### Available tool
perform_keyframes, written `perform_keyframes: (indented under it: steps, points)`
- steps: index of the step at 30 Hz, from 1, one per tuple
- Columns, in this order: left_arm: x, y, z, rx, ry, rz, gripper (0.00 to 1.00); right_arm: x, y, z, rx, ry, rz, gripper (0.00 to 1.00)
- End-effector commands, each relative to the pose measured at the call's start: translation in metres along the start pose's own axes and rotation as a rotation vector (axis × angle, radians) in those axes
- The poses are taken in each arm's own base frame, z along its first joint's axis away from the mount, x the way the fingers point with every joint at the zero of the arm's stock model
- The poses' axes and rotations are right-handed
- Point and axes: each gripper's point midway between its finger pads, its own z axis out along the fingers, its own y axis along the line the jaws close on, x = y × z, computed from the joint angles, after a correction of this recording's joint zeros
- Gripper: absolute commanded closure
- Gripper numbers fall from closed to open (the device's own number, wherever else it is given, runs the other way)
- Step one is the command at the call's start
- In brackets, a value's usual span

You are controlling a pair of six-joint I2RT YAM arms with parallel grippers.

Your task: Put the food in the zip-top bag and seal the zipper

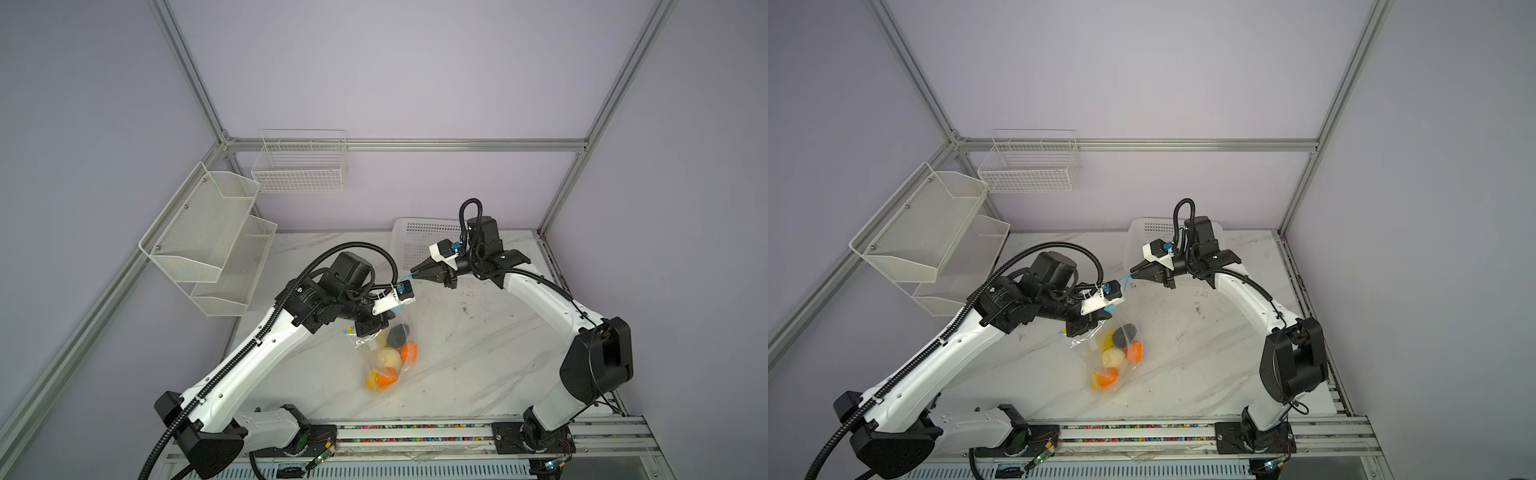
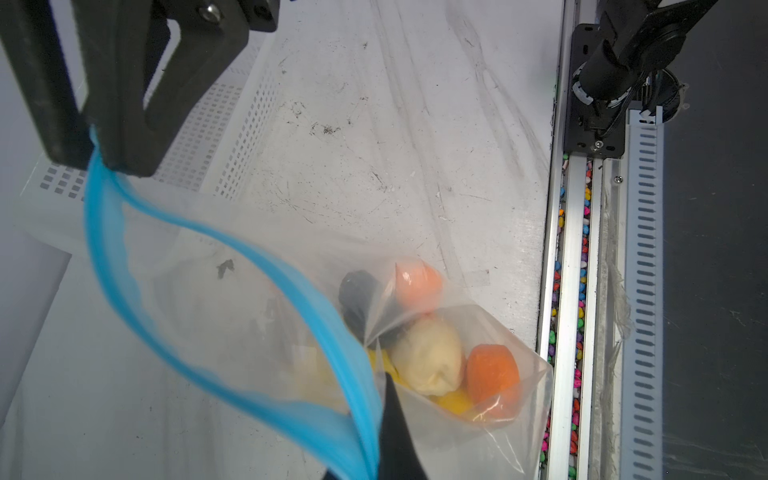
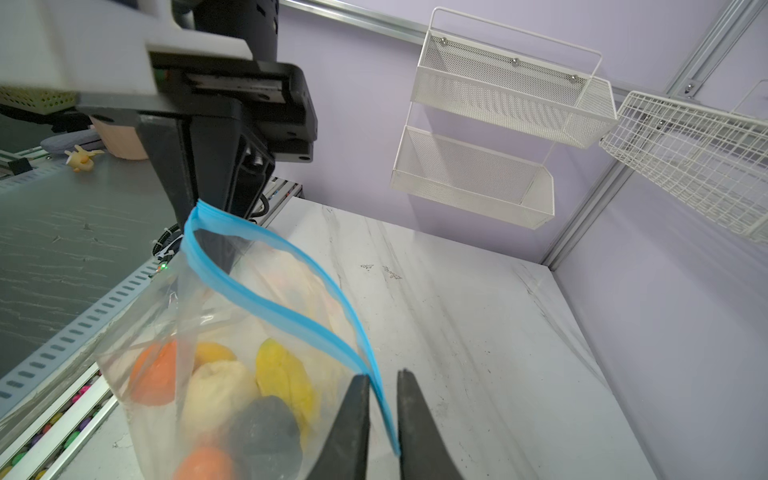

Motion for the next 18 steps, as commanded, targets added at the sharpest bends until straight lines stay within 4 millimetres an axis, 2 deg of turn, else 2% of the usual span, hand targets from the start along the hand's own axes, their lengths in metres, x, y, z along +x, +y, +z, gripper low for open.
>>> perform_keyframes:
  steps: [1, 4, 6, 9, 14, 18]
  points:
    - [-0.005, 0.003, -0.001, -0.021, -0.024, -0.017, 0.98, -0.009, 0.007, -0.004, 0.001, -0.001, -0.016, 0.92]
    - [-0.007, 0.007, 0.000, -0.035, -0.027, -0.041, 0.93, -0.010, 0.004, -0.007, 0.021, 0.010, -0.017, 0.98]
    - [-0.008, 0.010, -0.001, -0.056, -0.033, -0.060, 0.72, -0.012, 0.001, -0.010, 0.037, 0.016, -0.025, 1.00]
    - [-0.007, 0.019, -0.007, -0.124, -0.039, -0.097, 0.48, -0.014, -0.005, -0.017, 0.074, 0.033, -0.024, 1.00]
    - [0.013, 0.031, -0.020, -0.281, -0.058, -0.209, 0.24, -0.012, -0.017, -0.033, 0.145, 0.068, -0.030, 1.00]
    - [0.020, 0.028, -0.030, -0.344, -0.163, -0.290, 0.12, -0.007, -0.026, -0.044, 0.179, 0.082, -0.021, 1.00]
